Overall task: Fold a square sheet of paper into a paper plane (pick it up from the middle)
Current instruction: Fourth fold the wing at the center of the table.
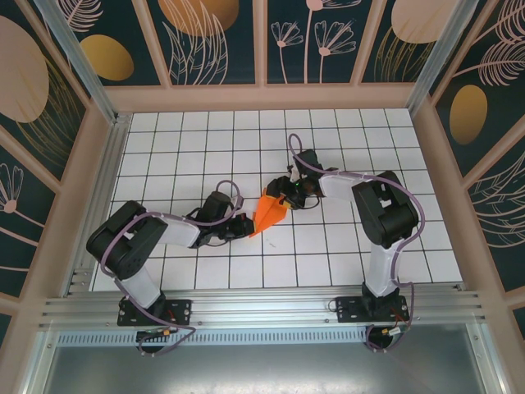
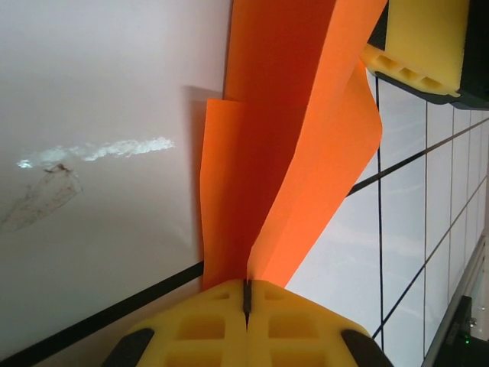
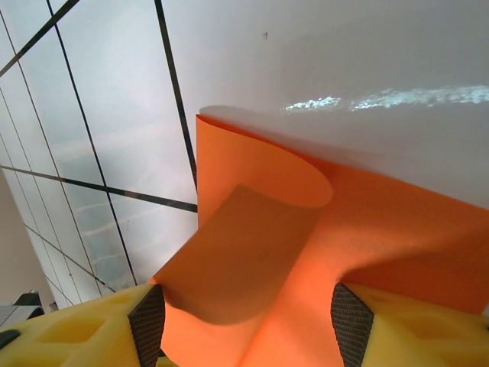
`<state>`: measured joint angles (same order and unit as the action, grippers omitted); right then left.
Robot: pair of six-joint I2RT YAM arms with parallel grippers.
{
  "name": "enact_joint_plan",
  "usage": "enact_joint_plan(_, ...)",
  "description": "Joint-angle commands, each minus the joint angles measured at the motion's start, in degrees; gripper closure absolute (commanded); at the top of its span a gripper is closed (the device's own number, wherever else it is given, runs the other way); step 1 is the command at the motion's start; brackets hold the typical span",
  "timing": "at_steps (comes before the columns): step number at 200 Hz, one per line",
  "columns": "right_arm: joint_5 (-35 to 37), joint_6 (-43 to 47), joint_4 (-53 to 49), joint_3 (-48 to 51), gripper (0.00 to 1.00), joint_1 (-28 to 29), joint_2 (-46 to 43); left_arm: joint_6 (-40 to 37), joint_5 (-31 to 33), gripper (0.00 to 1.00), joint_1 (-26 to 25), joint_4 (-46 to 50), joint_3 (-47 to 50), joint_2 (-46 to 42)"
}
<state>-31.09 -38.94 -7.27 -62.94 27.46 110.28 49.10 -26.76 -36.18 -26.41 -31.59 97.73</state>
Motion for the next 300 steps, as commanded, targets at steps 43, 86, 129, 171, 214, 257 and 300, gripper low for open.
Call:
enact_joint_plan(43, 5.5, 6.9, -2.3, 3.4, 0.42, -0.4, 3.2, 2.9, -2.3, 1.00, 0.4, 1.8, -0.8, 4.7)
enact_joint_plan(86, 4.3, 9.3, -1.4, 1.7, 0.41, -0.5, -2.3, 0.0, -1.5, 1.00, 0.4, 6.8, -2.0, 4.6)
enact_joint_plan(129, 6.7, 10.3, -3.7, 1.9, 0.41, 0.7, -5.6, -0.3, -1.6, 1.00, 0.3, 8.5, -3.1, 6.1)
enact_joint_plan(171, 5.1, 10.6, -3.3, 1.5, 0.49, 3.2, -4.1, -0.3, -1.7, 1.00, 0.4, 9.5, -3.7, 6.9)
enact_joint_plan(214, 4.6, 11.0, -4.0, 0.3, 0.57, 3.6, -1.8, -0.6, -1.8, 1.00, 0.4, 9.6, -4.1, 6.9)
enact_joint_plan(257, 5.3, 10.5, -4.3, -0.3, 0.61, 3.6, 0.0, -0.4, -2.6, 0.99, 0.4, 8.8, -4.4, 6.4)
enact_joint_plan(300, 8.2, 9.8, -6.9, -1.1, 0.61, 3.6, 1.7, 0.7, -3.7, 0.79, 0.8, 6.3, -5.6, 2.7)
